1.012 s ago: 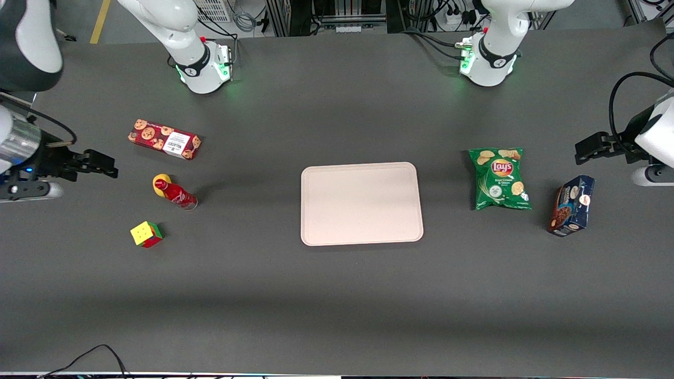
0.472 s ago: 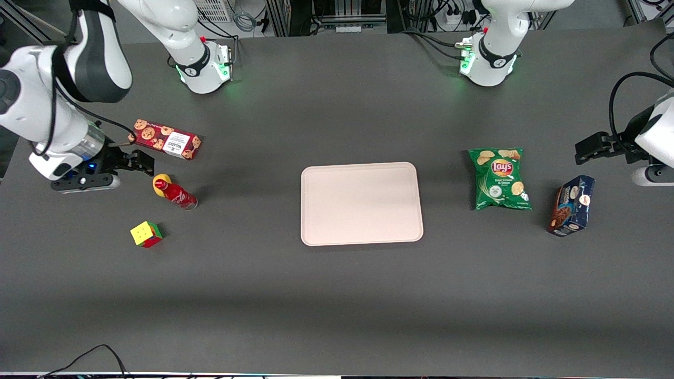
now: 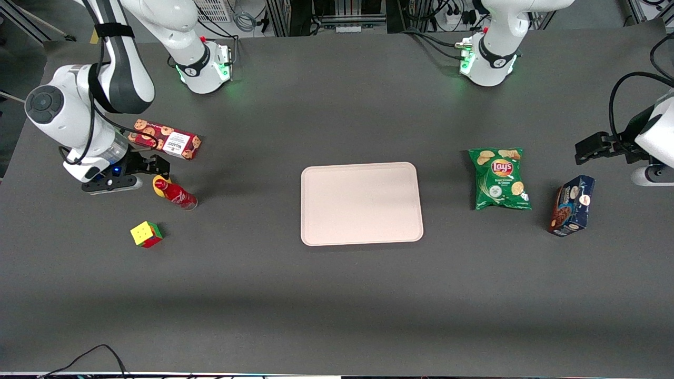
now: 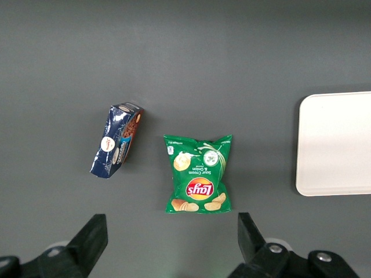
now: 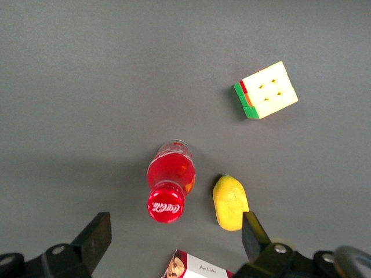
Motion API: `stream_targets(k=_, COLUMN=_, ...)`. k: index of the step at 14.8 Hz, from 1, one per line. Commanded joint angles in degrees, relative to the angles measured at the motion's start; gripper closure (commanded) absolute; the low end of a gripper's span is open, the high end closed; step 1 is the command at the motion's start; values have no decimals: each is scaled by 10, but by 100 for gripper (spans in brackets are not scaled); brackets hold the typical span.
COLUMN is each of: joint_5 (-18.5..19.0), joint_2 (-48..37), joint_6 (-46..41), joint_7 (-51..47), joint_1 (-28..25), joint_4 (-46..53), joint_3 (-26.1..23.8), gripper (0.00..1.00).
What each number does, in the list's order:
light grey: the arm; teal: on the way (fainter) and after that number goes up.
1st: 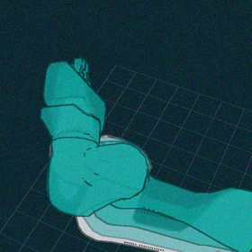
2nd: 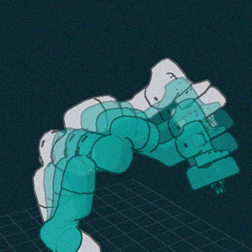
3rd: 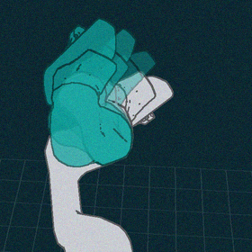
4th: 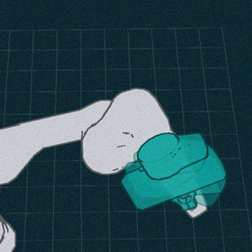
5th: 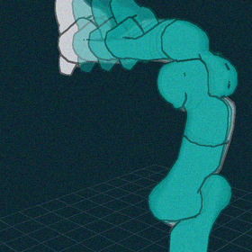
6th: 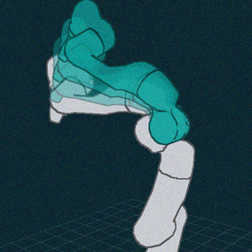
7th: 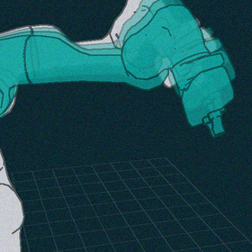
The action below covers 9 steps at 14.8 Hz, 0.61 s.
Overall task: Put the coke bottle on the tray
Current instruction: 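Lower the open right gripper around the bottle cap and close it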
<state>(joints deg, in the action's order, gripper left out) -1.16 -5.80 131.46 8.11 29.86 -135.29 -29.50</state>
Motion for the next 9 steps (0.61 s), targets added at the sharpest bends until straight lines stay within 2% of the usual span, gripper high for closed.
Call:
stream_targets(k=1, joint_5=-17, joint_2=21, joint_6=26, joint_7=26, joint_1=4, joint_4=-2, joint_3=1, gripper=0)
stream_targets(k=9, joint_5=-17, joint_2=49, joint_6=44, joint_7=42, joint_1=4, joint_4=-2, joint_3=1, gripper=1)
